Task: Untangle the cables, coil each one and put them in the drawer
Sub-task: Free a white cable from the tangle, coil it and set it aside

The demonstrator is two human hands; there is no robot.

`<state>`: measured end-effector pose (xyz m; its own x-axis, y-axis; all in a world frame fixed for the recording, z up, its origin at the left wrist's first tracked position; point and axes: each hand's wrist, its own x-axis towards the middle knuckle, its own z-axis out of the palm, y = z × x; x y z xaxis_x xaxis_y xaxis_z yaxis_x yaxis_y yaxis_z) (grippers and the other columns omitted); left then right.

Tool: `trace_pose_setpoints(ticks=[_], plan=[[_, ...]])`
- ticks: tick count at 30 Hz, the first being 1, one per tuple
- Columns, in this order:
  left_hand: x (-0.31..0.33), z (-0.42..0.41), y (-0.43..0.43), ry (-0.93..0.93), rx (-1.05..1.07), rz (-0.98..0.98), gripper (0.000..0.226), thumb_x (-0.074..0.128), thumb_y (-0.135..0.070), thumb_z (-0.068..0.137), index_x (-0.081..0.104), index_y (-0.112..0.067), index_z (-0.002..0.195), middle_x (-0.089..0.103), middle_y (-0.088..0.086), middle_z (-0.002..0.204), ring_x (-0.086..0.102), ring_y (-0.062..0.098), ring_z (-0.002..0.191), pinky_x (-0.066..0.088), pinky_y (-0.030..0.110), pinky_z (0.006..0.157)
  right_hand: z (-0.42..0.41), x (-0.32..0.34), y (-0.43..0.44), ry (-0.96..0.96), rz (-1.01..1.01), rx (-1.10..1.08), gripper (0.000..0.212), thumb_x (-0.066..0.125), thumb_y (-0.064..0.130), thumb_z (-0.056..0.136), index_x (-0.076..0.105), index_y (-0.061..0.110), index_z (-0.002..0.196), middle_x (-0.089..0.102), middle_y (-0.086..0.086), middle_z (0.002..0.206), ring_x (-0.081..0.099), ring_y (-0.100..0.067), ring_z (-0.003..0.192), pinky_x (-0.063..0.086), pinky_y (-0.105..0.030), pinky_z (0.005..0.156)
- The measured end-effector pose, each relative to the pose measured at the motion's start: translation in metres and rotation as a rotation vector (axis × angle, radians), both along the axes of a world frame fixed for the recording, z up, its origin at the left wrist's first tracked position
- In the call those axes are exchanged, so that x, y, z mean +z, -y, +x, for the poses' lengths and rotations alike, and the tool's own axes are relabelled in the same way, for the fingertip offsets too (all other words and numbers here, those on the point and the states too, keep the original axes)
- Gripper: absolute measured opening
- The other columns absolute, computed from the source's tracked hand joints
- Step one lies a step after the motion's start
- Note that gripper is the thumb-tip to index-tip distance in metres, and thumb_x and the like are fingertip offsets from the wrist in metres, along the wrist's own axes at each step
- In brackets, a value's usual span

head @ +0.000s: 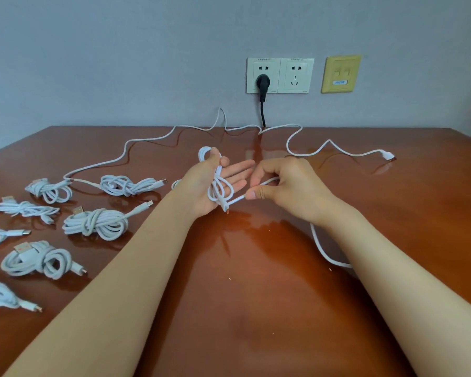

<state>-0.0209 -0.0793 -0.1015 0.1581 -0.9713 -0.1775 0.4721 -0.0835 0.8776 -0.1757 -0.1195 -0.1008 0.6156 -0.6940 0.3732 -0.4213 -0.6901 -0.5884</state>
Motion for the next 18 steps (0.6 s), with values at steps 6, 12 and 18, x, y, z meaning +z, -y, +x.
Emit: trace_pose_setpoints(ticks=[6, 12, 18], plan=[[-0.001, -0.013, -0.002, 0.277, -0.075, 0.179, 0.037, 0.035, -0.04, 0.1, 0.051, -0.007, 0.098, 0.069, 0.011, 0.08, 0.069, 0.018, 0.058, 0.054, 0.026, 0.045, 0.0, 0.002, -0.003, -0.021, -0.046, -0.007, 0.024, 0.079, 0.031, 0.068, 0.055, 0.031, 0.067, 0.05, 0.015, 0.052, 0.043, -0.006, 0.055, 0.031, -0.026, 0.056], [0.005, -0.023, -0.011, 0.539, -0.219, 0.18, 0.039, 0.034, -0.041, 0.1, 0.05, -0.008, 0.088, 0.061, 0.011, 0.062, 0.044, 0.009, 0.03, 0.039, 0.015, 0.035, -0.001, 0.004, -0.007, -0.123, -0.091, -0.081, 0.04, 0.076, 0.042, 0.063, 0.042, 0.024, 0.076, 0.059, 0.006, 0.064, 0.052, -0.02, 0.07, 0.04, -0.034, 0.064], [0.007, -0.022, -0.011, 0.633, -0.227, 0.206, 0.04, 0.033, -0.045, 0.1, 0.043, -0.018, 0.073, 0.036, -0.006, 0.042, 0.022, 0.006, 0.029, 0.027, 0.013, 0.035, 0.001, 0.001, -0.003, 0.014, 0.249, 0.058, 0.023, 0.057, 0.008, 0.089, 0.043, 0.024, 0.08, 0.048, 0.007, 0.066, 0.041, -0.001, 0.05, 0.035, -0.013, 0.05]])
